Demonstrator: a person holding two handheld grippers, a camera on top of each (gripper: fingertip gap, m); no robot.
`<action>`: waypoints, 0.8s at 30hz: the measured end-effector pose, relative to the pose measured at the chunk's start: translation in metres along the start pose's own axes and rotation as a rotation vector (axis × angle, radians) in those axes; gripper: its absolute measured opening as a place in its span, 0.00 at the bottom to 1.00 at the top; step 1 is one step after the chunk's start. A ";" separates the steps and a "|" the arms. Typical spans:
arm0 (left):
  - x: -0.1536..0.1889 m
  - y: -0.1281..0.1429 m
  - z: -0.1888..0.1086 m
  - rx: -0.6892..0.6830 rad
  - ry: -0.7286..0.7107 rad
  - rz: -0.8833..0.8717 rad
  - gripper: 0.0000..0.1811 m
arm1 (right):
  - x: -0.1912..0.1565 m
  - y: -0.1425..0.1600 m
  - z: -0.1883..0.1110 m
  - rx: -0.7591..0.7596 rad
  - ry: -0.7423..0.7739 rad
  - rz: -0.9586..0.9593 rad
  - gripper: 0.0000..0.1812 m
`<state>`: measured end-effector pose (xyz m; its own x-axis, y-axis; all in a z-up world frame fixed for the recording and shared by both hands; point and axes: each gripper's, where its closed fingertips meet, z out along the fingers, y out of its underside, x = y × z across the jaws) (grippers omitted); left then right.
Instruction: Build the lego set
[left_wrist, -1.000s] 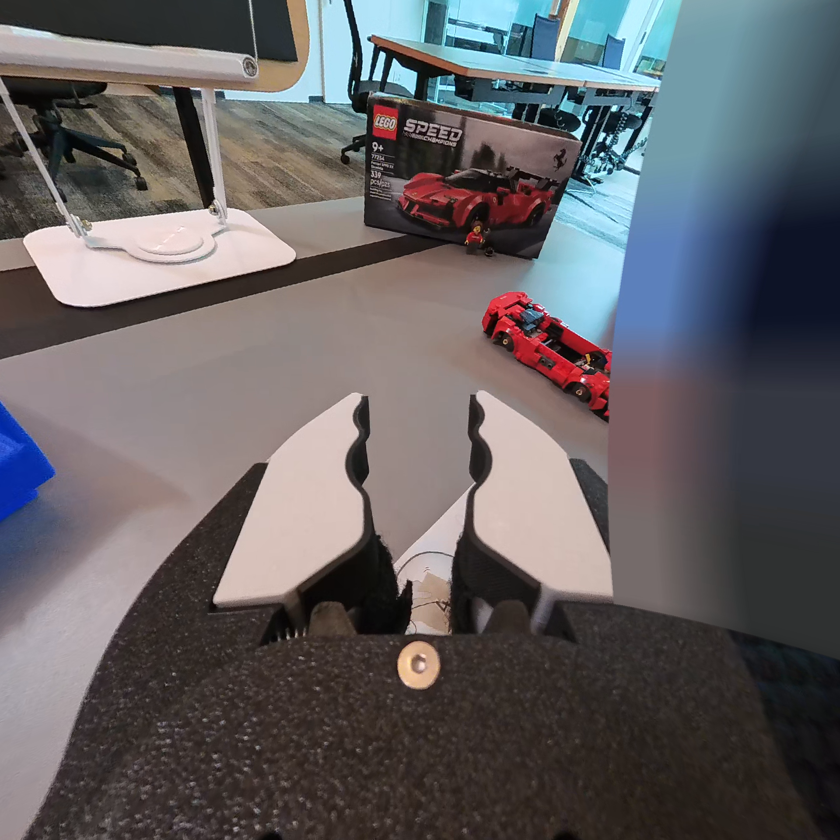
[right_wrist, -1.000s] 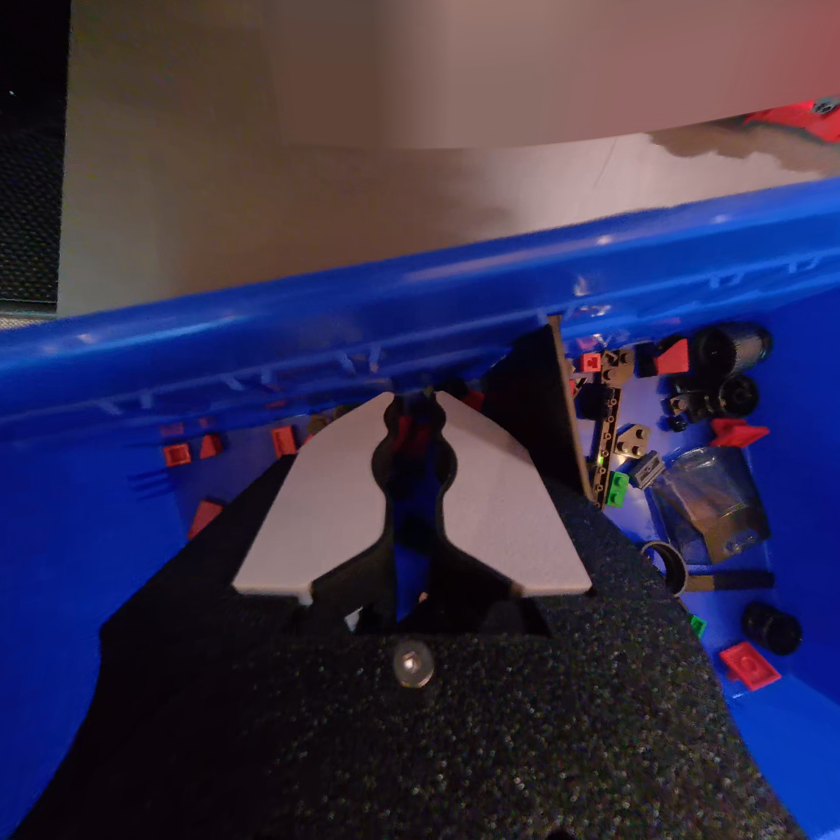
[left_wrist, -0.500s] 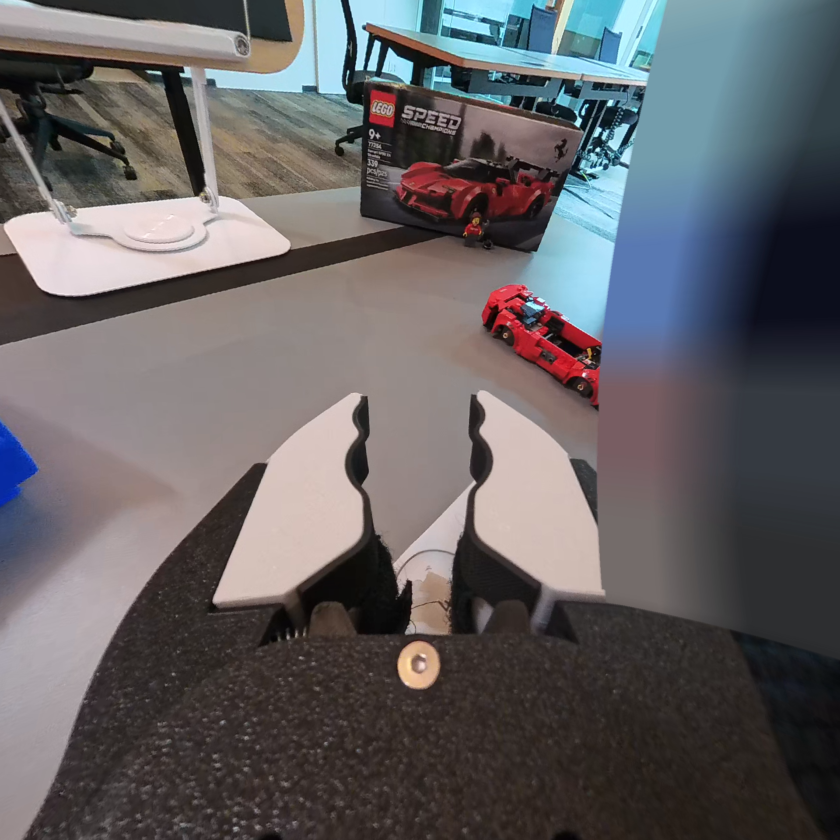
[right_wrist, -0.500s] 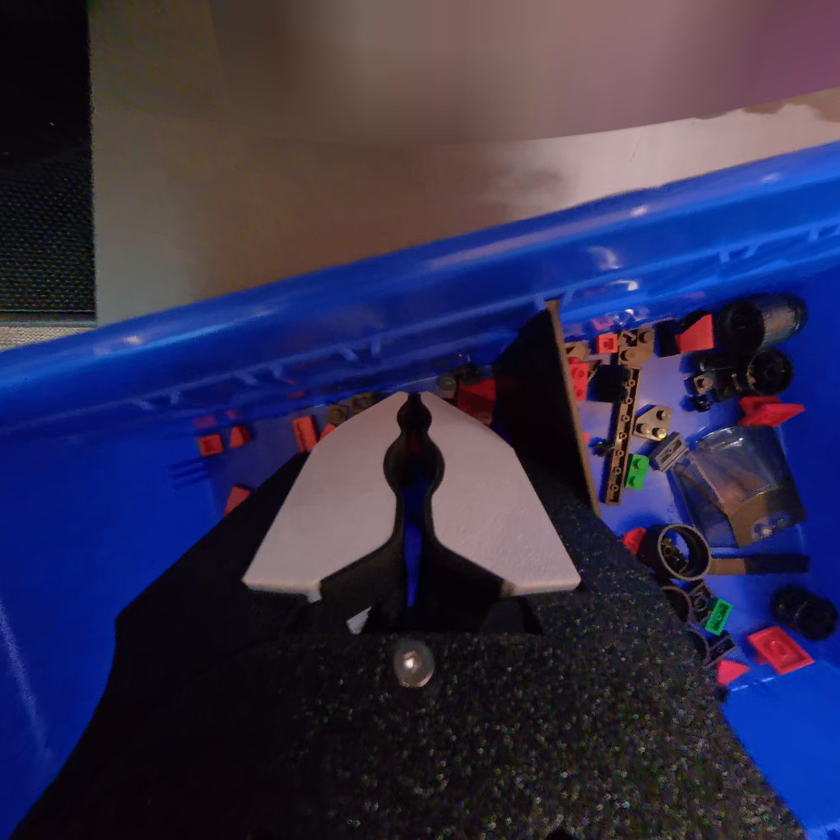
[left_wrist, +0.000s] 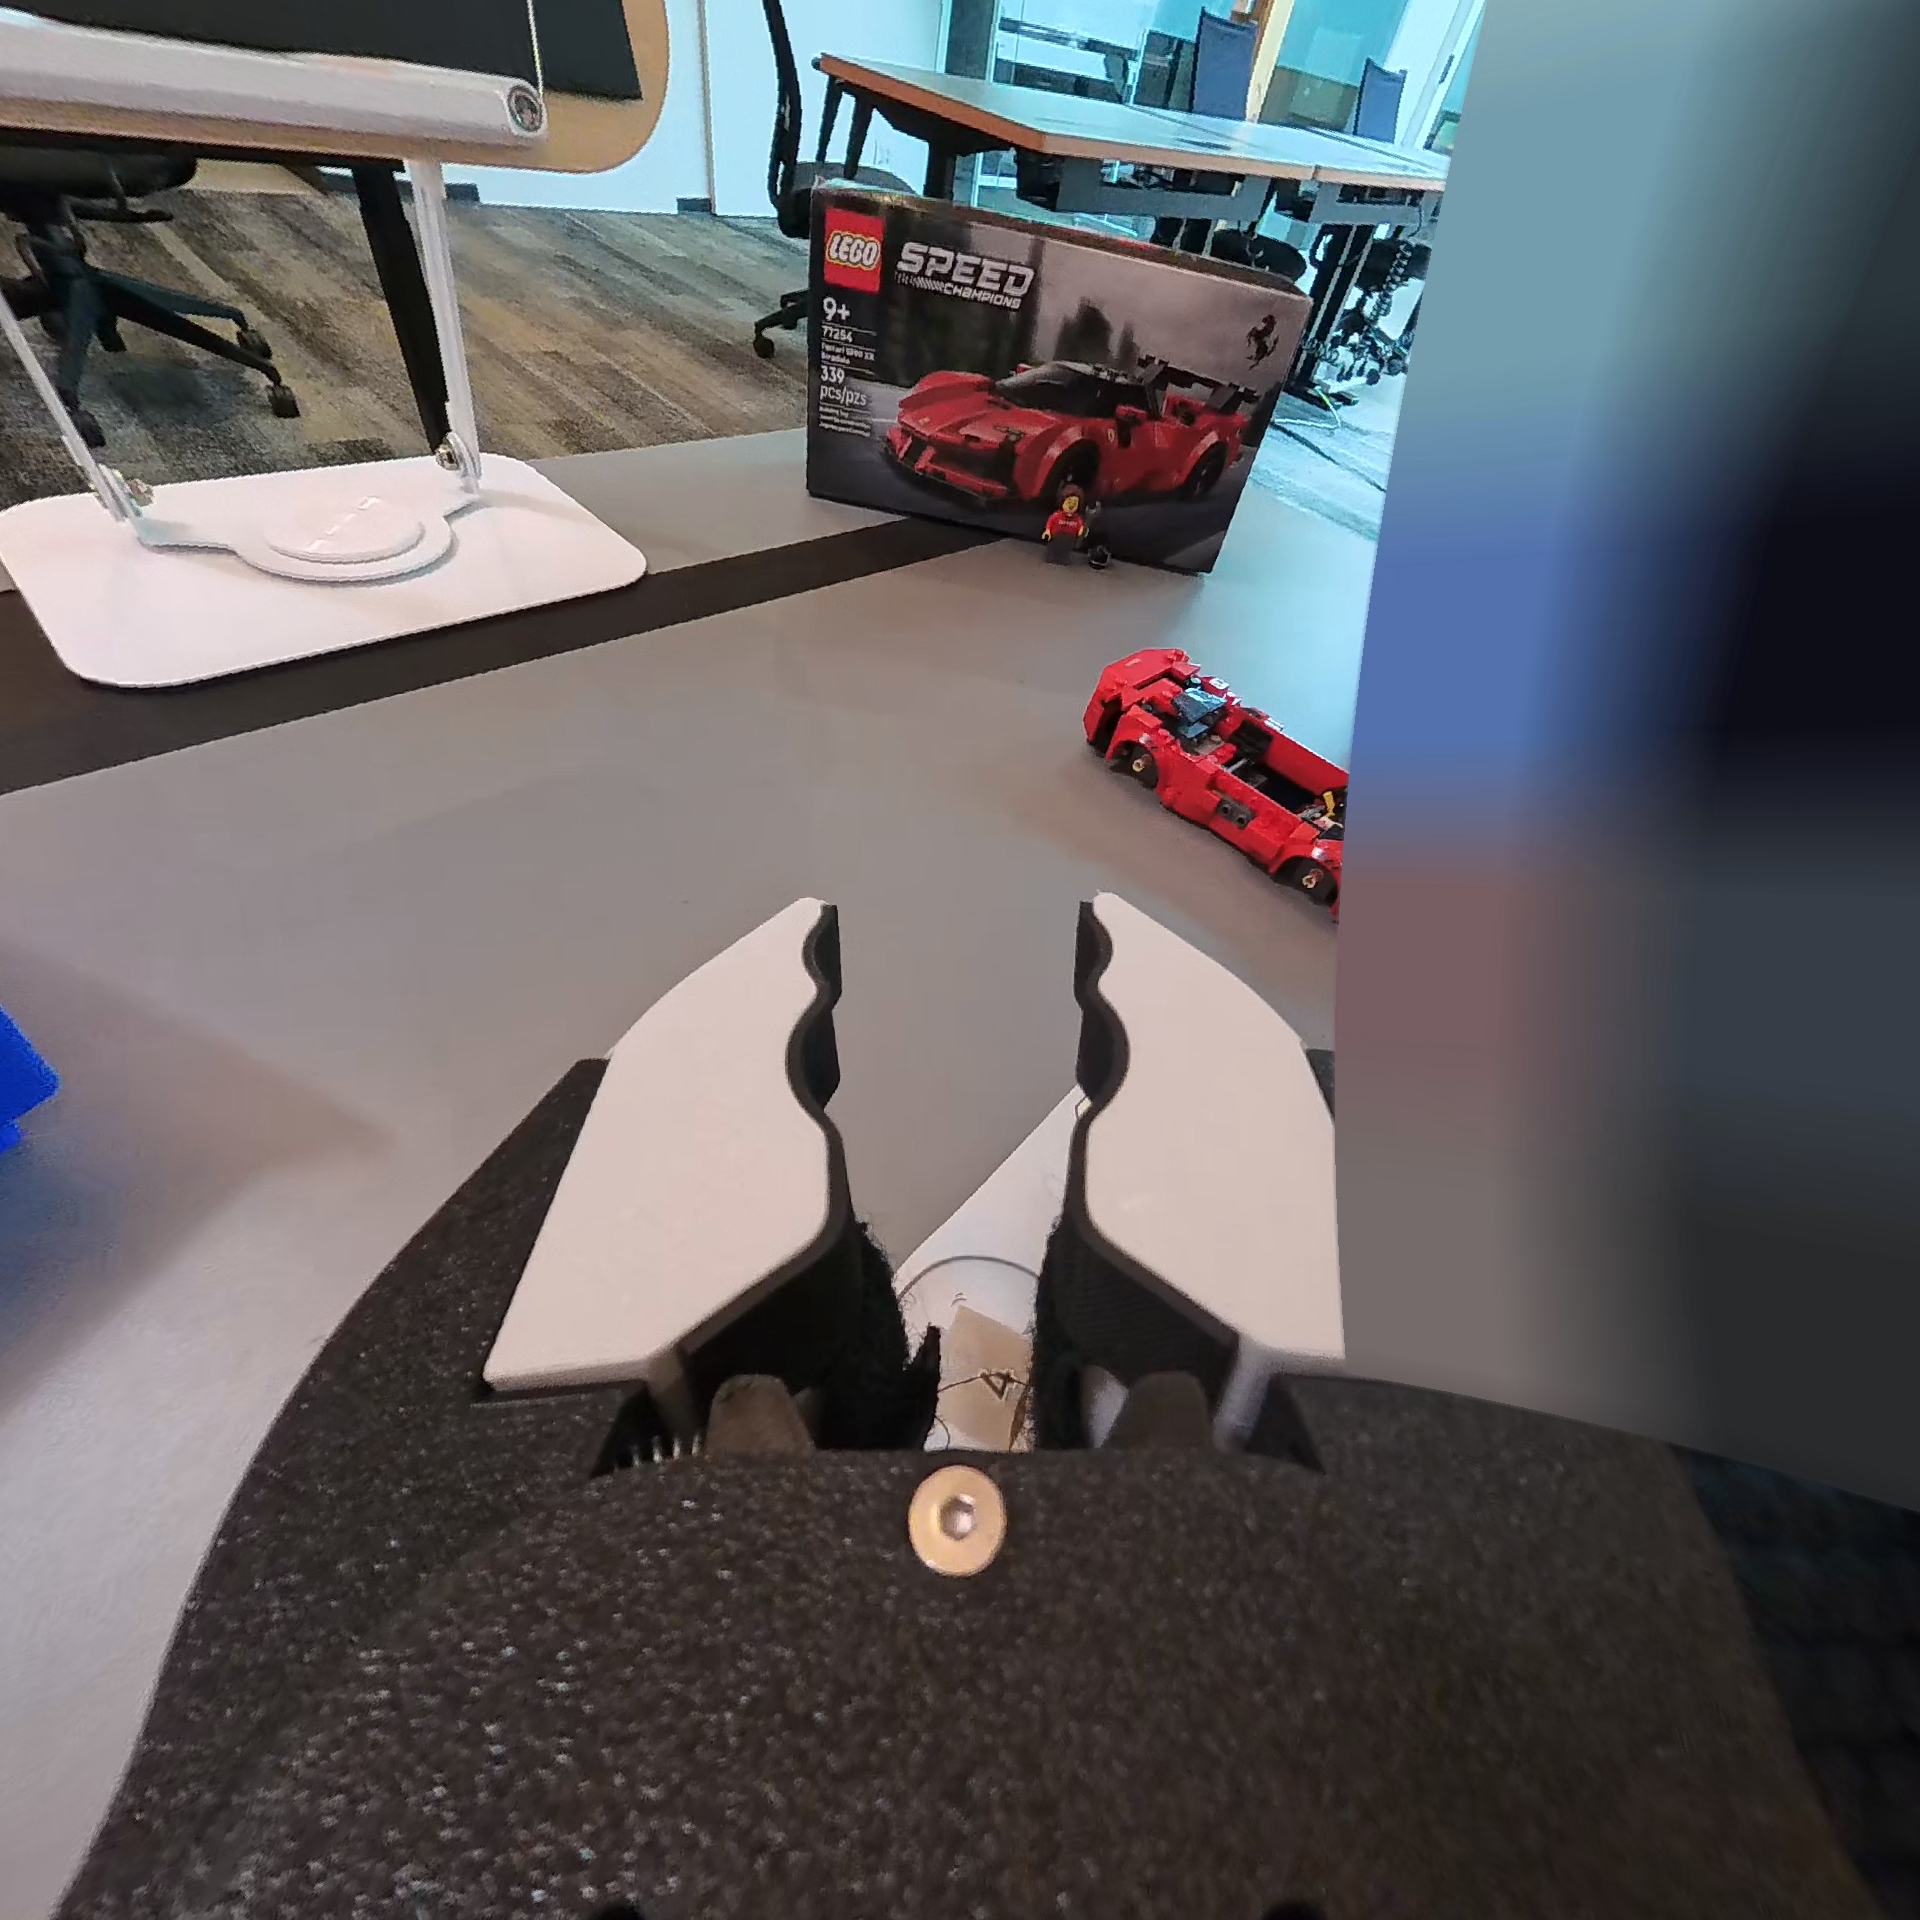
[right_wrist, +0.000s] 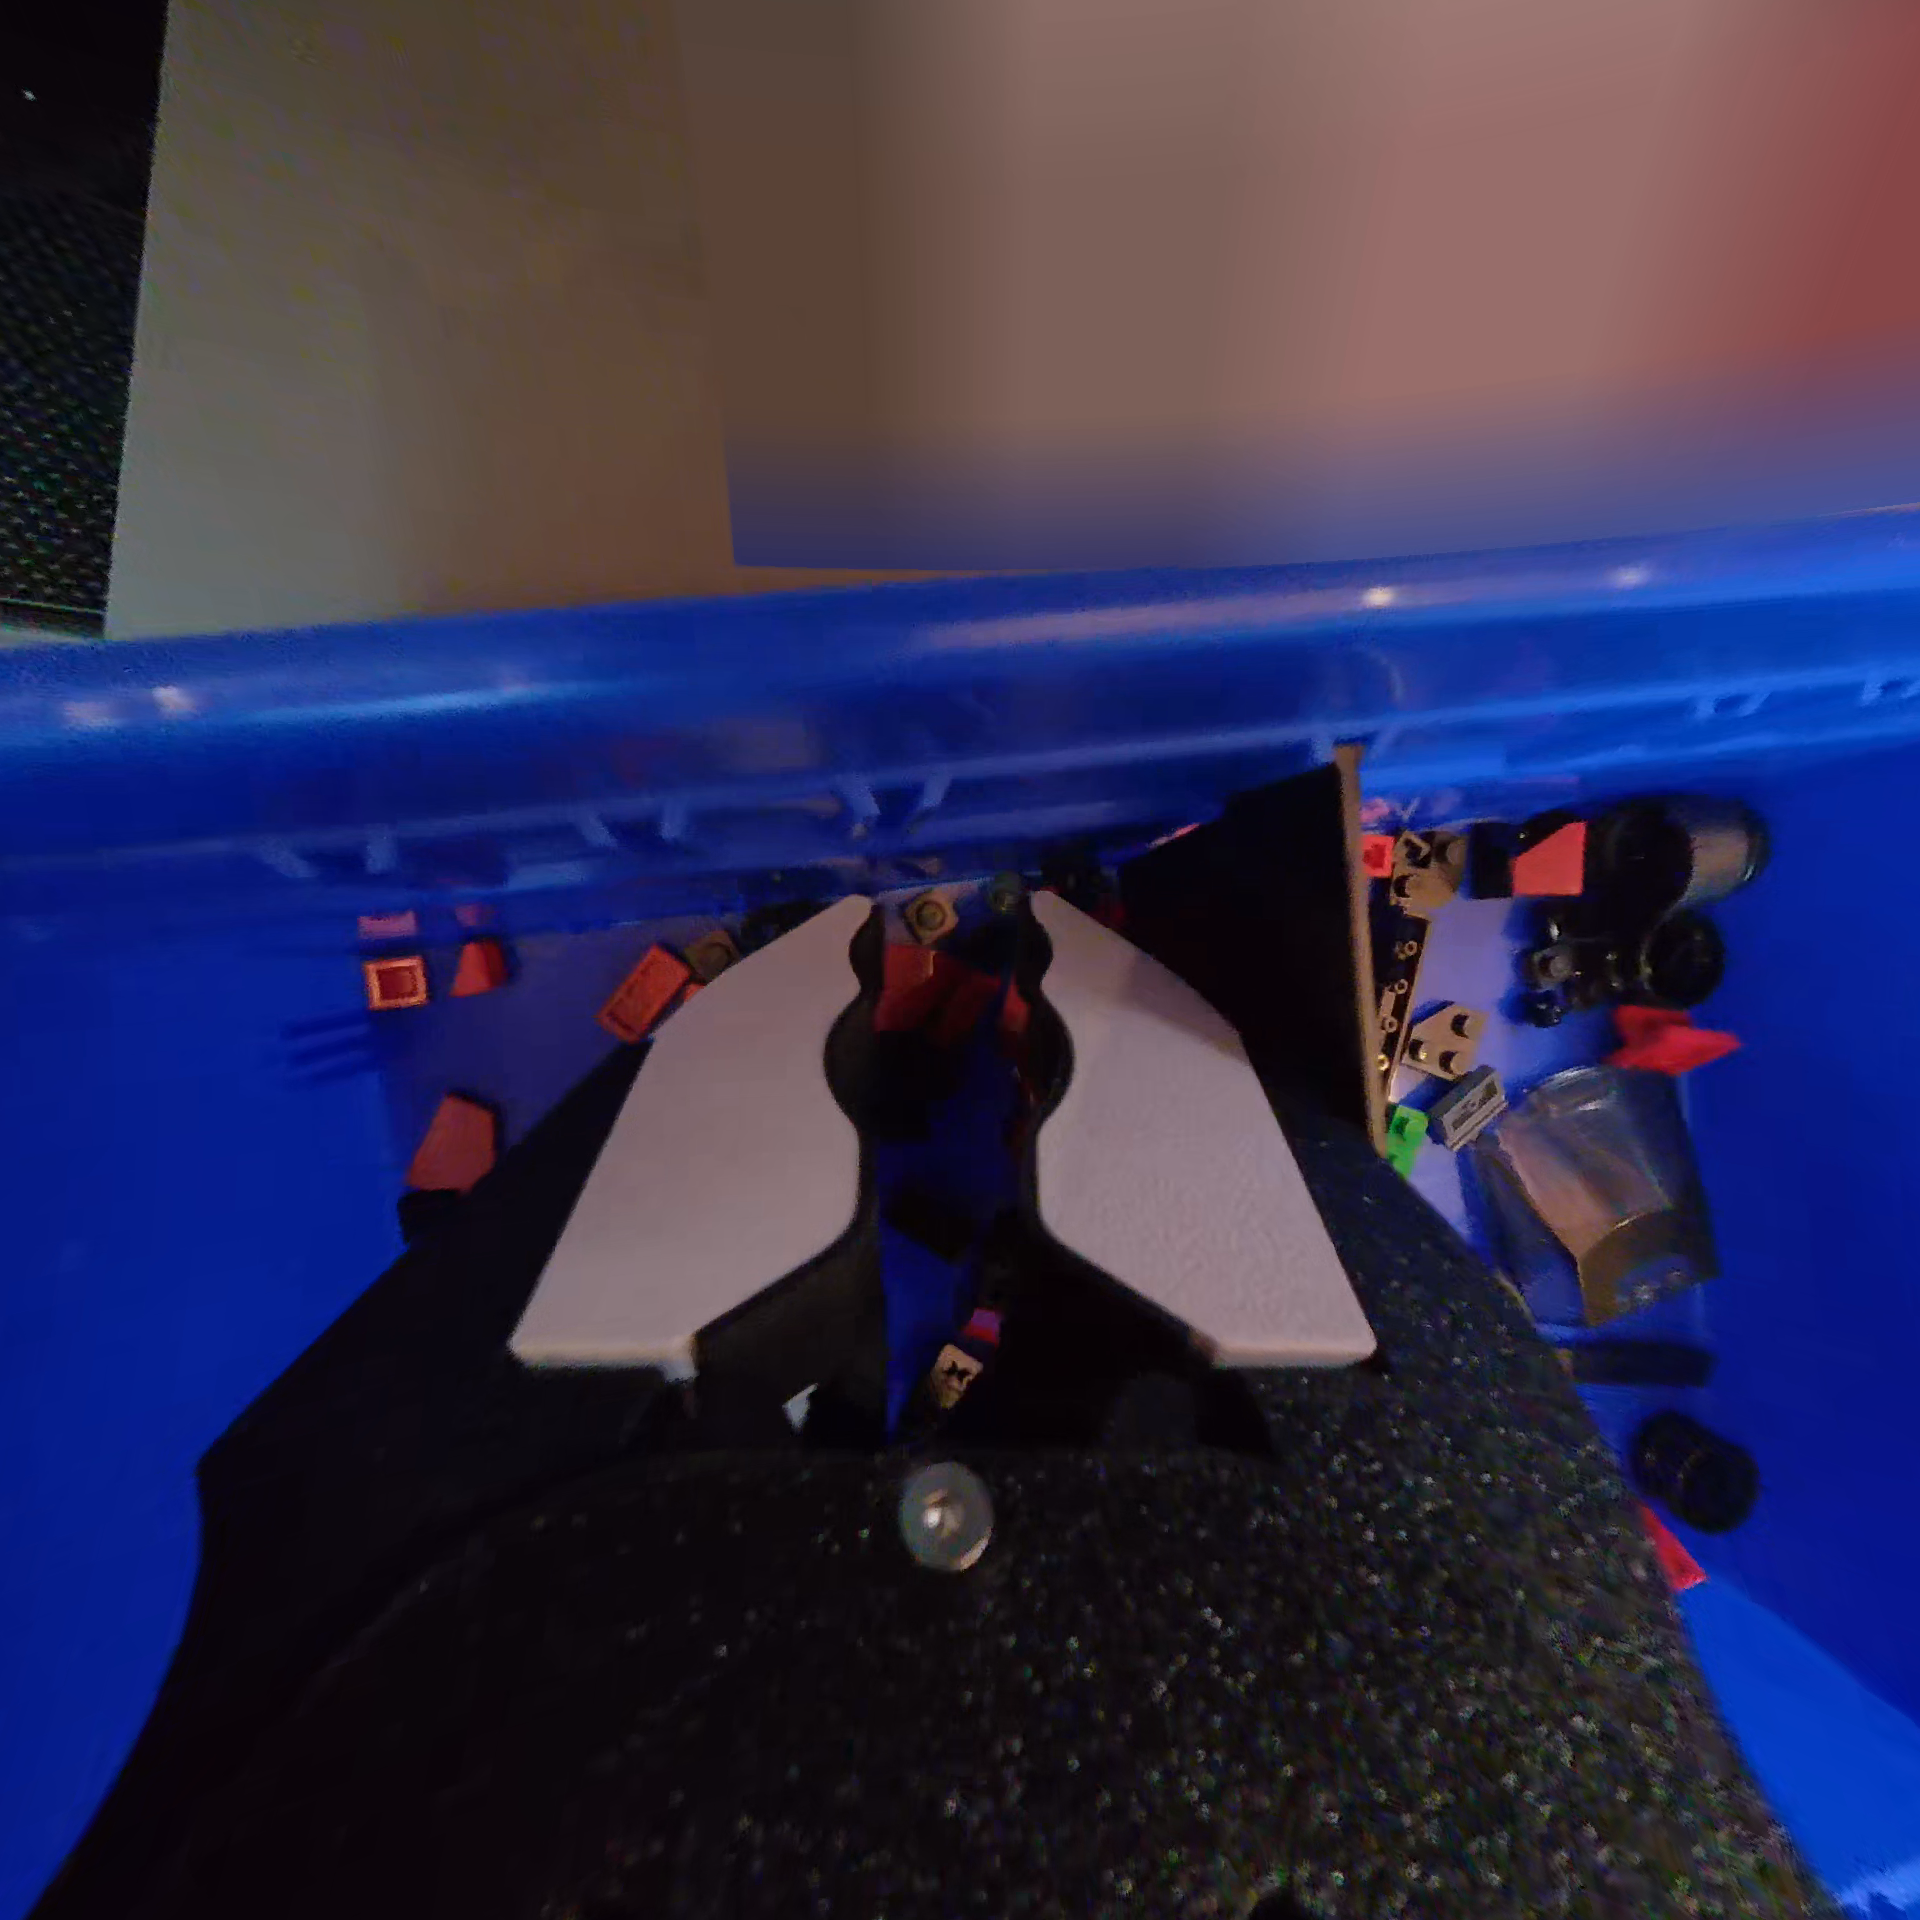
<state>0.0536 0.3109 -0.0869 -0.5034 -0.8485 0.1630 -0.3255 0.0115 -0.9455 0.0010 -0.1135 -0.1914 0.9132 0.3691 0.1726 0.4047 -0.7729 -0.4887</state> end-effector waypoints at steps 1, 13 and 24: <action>0.000 0.000 0.000 0.000 -0.002 0.000 0.24 | -0.002 0.002 -0.001 -0.017 -0.021 0.010 0.10; 0.000 -0.002 0.001 0.014 0.008 -0.002 0.24 | 0.001 0.000 -0.019 0.033 -0.015 0.134 0.06; -0.002 0.001 -0.002 0.013 0.000 -0.008 0.24 | -0.002 0.007 -0.002 -0.023 -0.030 0.087 0.07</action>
<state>0.0527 0.3135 -0.0873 -0.5011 -0.8484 0.1708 -0.3195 -0.0021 -0.9476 0.0023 -0.1210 -0.1933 0.9433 0.3150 0.1044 0.3252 -0.8145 -0.4805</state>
